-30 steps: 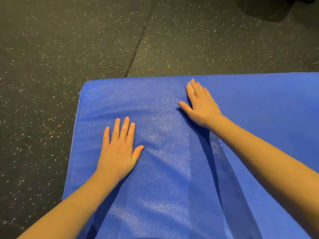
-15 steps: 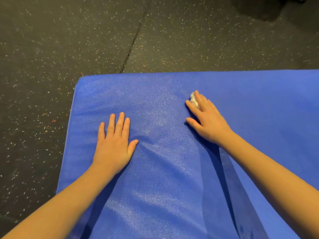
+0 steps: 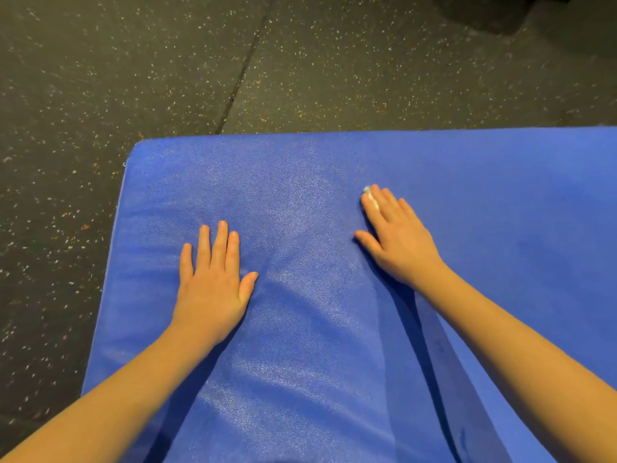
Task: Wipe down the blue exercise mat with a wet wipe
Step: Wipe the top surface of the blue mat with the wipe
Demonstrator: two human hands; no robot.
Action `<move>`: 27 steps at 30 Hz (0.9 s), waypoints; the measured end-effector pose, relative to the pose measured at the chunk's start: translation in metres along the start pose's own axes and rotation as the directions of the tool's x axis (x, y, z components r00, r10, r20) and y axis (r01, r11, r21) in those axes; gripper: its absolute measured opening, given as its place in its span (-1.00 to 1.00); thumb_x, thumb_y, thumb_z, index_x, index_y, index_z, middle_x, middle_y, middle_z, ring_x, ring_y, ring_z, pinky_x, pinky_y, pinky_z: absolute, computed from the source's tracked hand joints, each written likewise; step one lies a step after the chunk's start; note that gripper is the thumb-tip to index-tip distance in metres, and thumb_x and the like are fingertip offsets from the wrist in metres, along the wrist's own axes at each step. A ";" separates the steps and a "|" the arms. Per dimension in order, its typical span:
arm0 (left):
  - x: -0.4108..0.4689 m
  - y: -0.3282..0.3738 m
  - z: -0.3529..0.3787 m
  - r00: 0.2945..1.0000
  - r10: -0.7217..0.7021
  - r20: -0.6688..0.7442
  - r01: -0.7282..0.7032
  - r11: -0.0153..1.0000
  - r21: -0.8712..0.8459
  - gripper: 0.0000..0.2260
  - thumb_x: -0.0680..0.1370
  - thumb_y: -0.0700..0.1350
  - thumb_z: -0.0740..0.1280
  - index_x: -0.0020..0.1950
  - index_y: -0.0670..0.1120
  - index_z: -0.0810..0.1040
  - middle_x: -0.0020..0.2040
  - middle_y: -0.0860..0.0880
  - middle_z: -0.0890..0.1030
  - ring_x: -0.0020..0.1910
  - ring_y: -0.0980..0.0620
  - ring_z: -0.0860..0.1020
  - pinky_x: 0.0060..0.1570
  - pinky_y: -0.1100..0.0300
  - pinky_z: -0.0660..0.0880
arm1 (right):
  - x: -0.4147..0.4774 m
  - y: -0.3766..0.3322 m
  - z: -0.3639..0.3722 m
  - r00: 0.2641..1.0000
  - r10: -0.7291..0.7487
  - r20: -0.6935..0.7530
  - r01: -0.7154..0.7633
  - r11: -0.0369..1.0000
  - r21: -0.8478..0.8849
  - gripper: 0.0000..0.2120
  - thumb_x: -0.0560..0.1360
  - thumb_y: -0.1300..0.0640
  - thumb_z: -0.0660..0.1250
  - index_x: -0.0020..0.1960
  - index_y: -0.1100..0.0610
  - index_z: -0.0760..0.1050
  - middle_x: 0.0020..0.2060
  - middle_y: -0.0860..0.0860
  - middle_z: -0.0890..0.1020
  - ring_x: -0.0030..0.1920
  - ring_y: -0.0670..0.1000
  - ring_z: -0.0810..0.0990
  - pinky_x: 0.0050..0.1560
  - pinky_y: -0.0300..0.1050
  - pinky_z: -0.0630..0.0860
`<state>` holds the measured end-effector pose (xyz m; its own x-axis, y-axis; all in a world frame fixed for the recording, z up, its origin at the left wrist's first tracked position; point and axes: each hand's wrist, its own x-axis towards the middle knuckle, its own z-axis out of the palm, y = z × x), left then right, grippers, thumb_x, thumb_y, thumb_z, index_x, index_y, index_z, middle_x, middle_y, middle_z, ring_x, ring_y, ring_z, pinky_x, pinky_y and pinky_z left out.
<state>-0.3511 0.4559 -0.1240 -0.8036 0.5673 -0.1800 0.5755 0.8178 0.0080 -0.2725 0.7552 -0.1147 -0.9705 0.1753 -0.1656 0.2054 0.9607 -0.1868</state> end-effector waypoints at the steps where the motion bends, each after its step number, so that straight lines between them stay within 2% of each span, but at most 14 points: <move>1: 0.000 0.000 0.000 1.000 -0.003 0.002 0.003 1.000 -0.003 -0.36 0.56 0.14 -0.02 0.45 -0.30 0.32 0.48 -0.26 0.29 0.47 -0.31 0.22 0.34 -0.29 0.17 | 0.005 0.007 -0.002 0.997 0.078 -0.024 -0.078 0.997 0.001 -0.27 0.53 -0.26 -0.09 0.54 0.19 0.09 0.54 0.14 0.11 0.54 0.16 0.06 0.49 0.08 0.02; 3: 0.001 0.000 -0.002 1.000 -0.006 0.002 0.006 1.000 -0.011 -0.36 0.56 0.14 -0.02 0.45 -0.30 0.33 0.48 -0.26 0.29 0.46 -0.31 0.22 0.34 -0.29 0.18 | 0.011 0.008 -0.005 0.976 0.212 -0.041 -0.209 0.976 0.052 -0.31 0.57 -0.20 -0.01 0.54 0.22 0.08 0.55 0.15 0.08 0.54 0.17 0.03 0.48 0.08 0.00; 4: -0.001 0.001 -0.003 1.000 -0.003 -0.002 0.003 1.000 -0.013 -0.36 0.56 0.14 -0.02 0.45 -0.29 0.33 0.48 -0.25 0.29 0.47 -0.30 0.22 0.34 -0.29 0.18 | 0.009 -0.001 -0.003 0.975 0.220 -0.040 -0.215 0.972 0.090 -0.30 0.56 -0.20 0.00 0.55 0.23 0.07 0.55 0.16 0.06 0.54 0.17 0.01 0.49 0.07 -0.02; 6: -0.007 0.004 -0.002 1.000 0.024 -0.013 -0.024 1.000 -0.014 -0.35 0.56 0.16 -0.01 0.46 -0.28 0.32 0.49 -0.23 0.28 0.48 -0.27 0.21 0.37 -0.24 0.13 | -0.007 -0.022 0.002 0.994 0.111 -0.004 -0.110 0.985 0.136 -0.23 0.51 -0.26 -0.04 0.56 0.21 0.04 0.56 0.13 0.02 0.55 0.15 -0.02 0.50 0.02 -0.09; 9: -0.017 0.010 0.003 0.998 0.061 -0.017 -0.061 0.998 0.004 -0.34 0.56 0.20 -0.02 0.48 -0.25 0.29 0.51 -0.21 0.25 0.49 -0.23 0.17 0.39 -0.17 0.02 | -0.031 -0.026 0.005 0.994 -0.091 0.060 0.086 0.994 0.073 -0.20 0.48 -0.32 -0.16 0.57 0.13 -0.03 0.56 0.05 -0.02 0.56 0.07 -0.05 0.50 -0.06 -0.15; 10: -0.018 0.010 0.004 0.998 0.063 -0.011 -0.063 0.998 0.005 -0.34 0.57 0.20 -0.03 0.48 -0.24 0.28 0.51 -0.20 0.25 0.50 -0.23 0.16 0.39 -0.17 0.02 | -0.027 -0.018 0.003 0.996 -0.077 0.050 0.074 0.996 0.049 -0.22 0.49 -0.32 -0.15 0.57 0.12 -0.03 0.56 0.05 -0.01 0.56 0.08 -0.04 0.50 -0.05 -0.14; 14: -0.016 0.009 0.002 0.998 0.062 0.024 -0.062 0.998 0.006 -0.29 0.61 0.25 -0.20 0.48 -0.24 0.28 0.51 -0.20 0.25 0.49 -0.23 0.17 0.39 -0.18 0.02 | 0.010 -0.015 0.000 0.976 0.216 -0.002 -0.215 0.971 0.104 -0.34 0.62 -0.15 0.06 0.57 0.19 -0.02 0.56 0.12 -0.02 0.55 0.12 -0.06 0.51 0.01 -0.10; 15: -0.016 0.009 0.001 0.998 0.061 0.032 -0.061 0.998 0.006 -0.27 0.61 0.26 -0.23 0.48 -0.25 0.28 0.51 -0.21 0.25 0.49 -0.24 0.18 0.38 -0.18 0.03 | 0.011 -0.026 0.003 0.978 0.210 0.002 -0.208 0.969 0.134 -0.32 0.61 -0.17 0.06 0.56 0.20 -0.03 0.56 0.13 -0.03 0.55 0.12 -0.07 0.51 0.03 -0.11; 17: -0.016 0.009 0.000 0.998 0.059 0.034 -0.059 0.998 0.005 -0.26 0.61 0.26 -0.24 0.47 -0.25 0.30 0.50 -0.21 0.26 0.48 -0.24 0.19 0.37 -0.19 0.05 | -0.003 -0.050 0.009 0.999 0.023 0.037 -0.028 0.989 0.148 -0.23 0.54 -0.27 -0.04 0.57 0.20 -0.03 0.56 0.14 -0.02 0.55 0.12 -0.07 0.52 0.02 -0.12; 19: -0.016 0.009 0.000 0.998 0.054 0.018 -0.054 0.999 0.009 -0.26 0.60 0.26 -0.24 0.46 -0.25 0.31 0.50 -0.21 0.27 0.48 -0.24 0.20 0.37 -0.19 0.06 | -0.022 -0.055 0.013 0.978 -0.188 0.089 0.180 0.979 0.098 -0.20 0.50 -0.30 -0.12 0.57 0.18 0.00 0.56 0.10 0.01 0.55 0.11 -0.03 0.52 0.01 -0.12; 20: -0.016 0.010 0.001 0.999 0.053 0.011 -0.053 0.999 0.010 -0.27 0.60 0.26 -0.23 0.46 -0.25 0.30 0.50 -0.21 0.27 0.48 -0.24 0.20 0.37 -0.19 0.06 | -0.023 -0.048 0.013 0.971 -0.224 0.083 0.219 0.974 0.065 -0.22 0.50 -0.29 -0.12 0.56 0.18 0.03 0.55 0.10 0.04 0.55 0.11 0.00 0.51 0.03 -0.09; 21: -0.017 0.010 0.001 0.998 0.055 0.007 -0.055 0.998 0.009 -0.27 0.60 0.26 -0.22 0.47 -0.25 0.30 0.50 -0.21 0.27 0.48 -0.24 0.21 0.37 -0.20 0.07 | -0.018 -0.041 0.011 0.980 -0.190 0.053 0.188 0.981 0.042 -0.25 0.52 -0.27 -0.11 0.56 0.18 0.05 0.55 0.10 0.06 0.55 0.12 0.02 0.51 0.04 -0.08; 25: -0.015 0.011 0.001 0.999 0.054 -0.006 -0.054 0.999 0.007 -0.33 0.57 0.21 -0.04 0.45 -0.26 0.33 0.48 -0.22 0.29 0.47 -0.25 0.23 0.35 -0.24 0.13 | 0.002 -0.039 0.005 0.979 0.201 0.005 -0.201 0.973 0.111 -0.35 0.63 -0.14 0.04 0.57 0.17 -0.04 0.57 0.09 -0.05 0.56 0.09 -0.09 0.50 -0.02 -0.17; 27: -0.018 0.014 -0.002 0.998 0.054 -0.016 -0.054 0.999 -0.003 -0.34 0.54 0.19 0.00 0.44 -0.27 0.35 0.47 -0.23 0.31 0.47 -0.23 0.24 0.35 -0.23 0.12 | -0.009 -0.060 0.008 0.993 0.110 0.034 -0.114 0.978 0.176 -0.30 0.60 -0.20 0.03 0.57 0.17 -0.07 0.56 0.09 -0.07 0.56 0.08 -0.12 0.50 -0.03 -0.20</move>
<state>-0.3290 0.4579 -0.1186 -0.7735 0.6123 -0.1633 0.6179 0.7860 0.0204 -0.2755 0.6938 -0.1095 -0.9372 0.2725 -0.2176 0.3339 0.8814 -0.3341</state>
